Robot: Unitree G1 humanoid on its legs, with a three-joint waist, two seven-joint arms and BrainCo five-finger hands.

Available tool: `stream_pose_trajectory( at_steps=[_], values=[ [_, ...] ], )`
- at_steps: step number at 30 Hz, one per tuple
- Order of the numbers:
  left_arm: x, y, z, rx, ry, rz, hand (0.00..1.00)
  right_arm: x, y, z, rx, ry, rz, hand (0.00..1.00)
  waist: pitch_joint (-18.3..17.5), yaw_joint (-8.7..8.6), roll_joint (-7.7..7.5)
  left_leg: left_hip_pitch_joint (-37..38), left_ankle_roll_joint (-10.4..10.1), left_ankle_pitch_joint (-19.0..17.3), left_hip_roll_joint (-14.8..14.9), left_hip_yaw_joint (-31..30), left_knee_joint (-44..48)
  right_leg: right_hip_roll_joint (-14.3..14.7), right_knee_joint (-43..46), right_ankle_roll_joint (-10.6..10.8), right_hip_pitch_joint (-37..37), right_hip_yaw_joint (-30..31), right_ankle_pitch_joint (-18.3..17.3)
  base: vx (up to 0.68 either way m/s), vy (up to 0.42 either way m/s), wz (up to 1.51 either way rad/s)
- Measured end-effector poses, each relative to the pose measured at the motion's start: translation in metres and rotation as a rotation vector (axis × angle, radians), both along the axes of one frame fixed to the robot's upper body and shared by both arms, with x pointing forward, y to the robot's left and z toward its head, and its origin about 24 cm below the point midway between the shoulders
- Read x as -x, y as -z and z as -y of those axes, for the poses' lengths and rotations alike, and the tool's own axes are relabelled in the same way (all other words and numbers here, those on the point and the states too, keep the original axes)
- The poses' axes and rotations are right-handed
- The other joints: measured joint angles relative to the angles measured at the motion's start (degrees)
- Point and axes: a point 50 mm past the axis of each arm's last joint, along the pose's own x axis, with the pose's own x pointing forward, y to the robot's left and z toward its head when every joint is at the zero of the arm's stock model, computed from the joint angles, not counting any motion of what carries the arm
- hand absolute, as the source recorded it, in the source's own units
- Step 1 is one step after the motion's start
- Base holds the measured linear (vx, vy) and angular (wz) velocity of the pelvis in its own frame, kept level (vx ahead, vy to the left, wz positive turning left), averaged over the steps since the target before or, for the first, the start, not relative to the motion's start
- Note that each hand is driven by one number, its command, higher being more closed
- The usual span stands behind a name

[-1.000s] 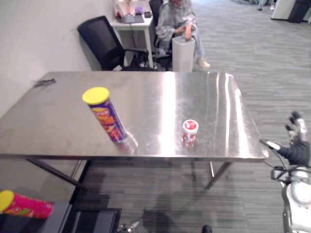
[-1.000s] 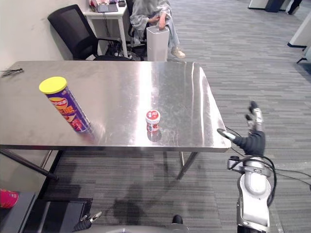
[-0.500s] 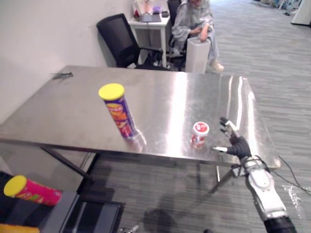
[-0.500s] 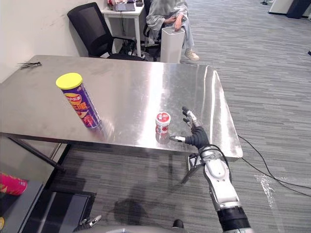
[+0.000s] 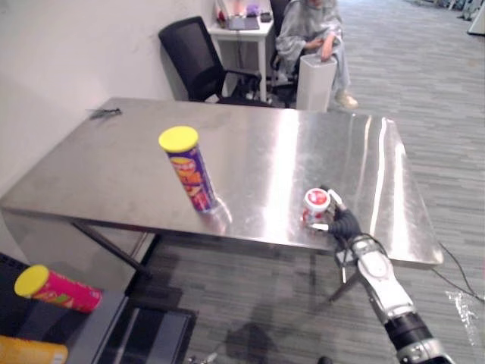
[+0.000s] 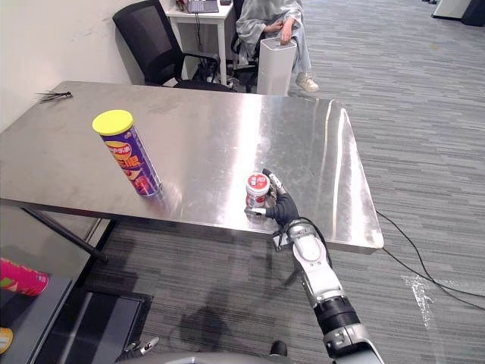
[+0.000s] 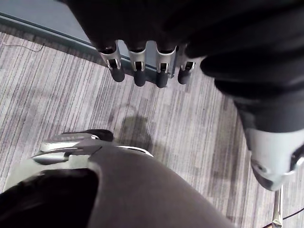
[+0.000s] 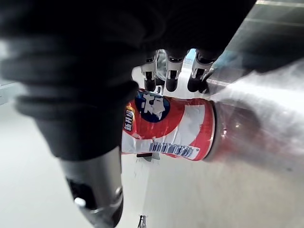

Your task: Put the gum and the chips on the shelf.

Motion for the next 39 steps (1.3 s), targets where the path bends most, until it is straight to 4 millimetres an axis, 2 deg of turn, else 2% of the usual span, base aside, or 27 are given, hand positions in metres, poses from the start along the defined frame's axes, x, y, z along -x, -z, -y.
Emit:
stream_pose_trajectory(
  at_steps=[5,6,17,31,36,39],
  values=[
    [0.0,0.0,0.0,-0.005,-0.003,0.001,0.0,-0.006,-0.003,-0.002,-0.007,0.019,0.007,0.0,0.1,0.15,-0.17,0.0,0.0,0.0,-0.1,0.1,-0.2,0.0,-0.2,0.0,-0.1,0.1,0.0,0.0,0.0,0.0],
    [0.0,0.0,-0.001,-0.006,-0.003,0.0,0.0,-0.008,-0.004,-0.004,-0.017,0.023,0.008,1.0,0.2,0.14,-0.18,0.0,0.0,0.0,-0.1,0.1,-0.2,0.0,-0.3,0.0,-0.1,0.1,0.0,0.0,0.0,0.0],
    [-0.005,-0.002,-0.001,-0.019,-0.007,0.02,0.0,-0.015,-0.005,-0.011,-0.049,0.056,0.0,1.0,1.3,1.26,-0.42,0.8,0.0,0.0,-0.1,0.3,-0.7,0.0,-0.6,0.0,0.5,0.2,0.2,-0.01,0.0,-0.01],
    [-0.006,-0.002,-0.001,-0.021,-0.006,0.027,0.0,-0.017,-0.013,-0.016,-0.051,0.041,0.03,1.0,1.4,1.36,-0.61,1.0,0.0,0.0,-0.2,0.5,-1.1,0.0,-1.4,0.1,0.7,0.6,0.6,0.0,0.0,0.0],
    [-0.005,-0.002,-0.003,-0.023,-0.033,0.029,0.0,-0.002,-0.046,-0.006,-0.05,0.046,0.194,1.0,1.5,1.32,-0.72,1.2,0.0,0.0,-0.1,0.5,-1.1,-0.1,-1.2,0.1,0.7,0.7,0.6,0.0,0.0,0.0],
    [-0.004,-0.002,-0.003,-0.023,-0.039,0.027,0.0,0.008,-0.064,0.016,-0.048,0.107,0.278,1.0,1.5,1.16,-0.73,1.5,0.0,0.0,0.0,0.7,-1.1,-0.1,-1.0,0.2,0.9,0.9,0.6,-0.02,-0.007,-0.03]
  ],
)
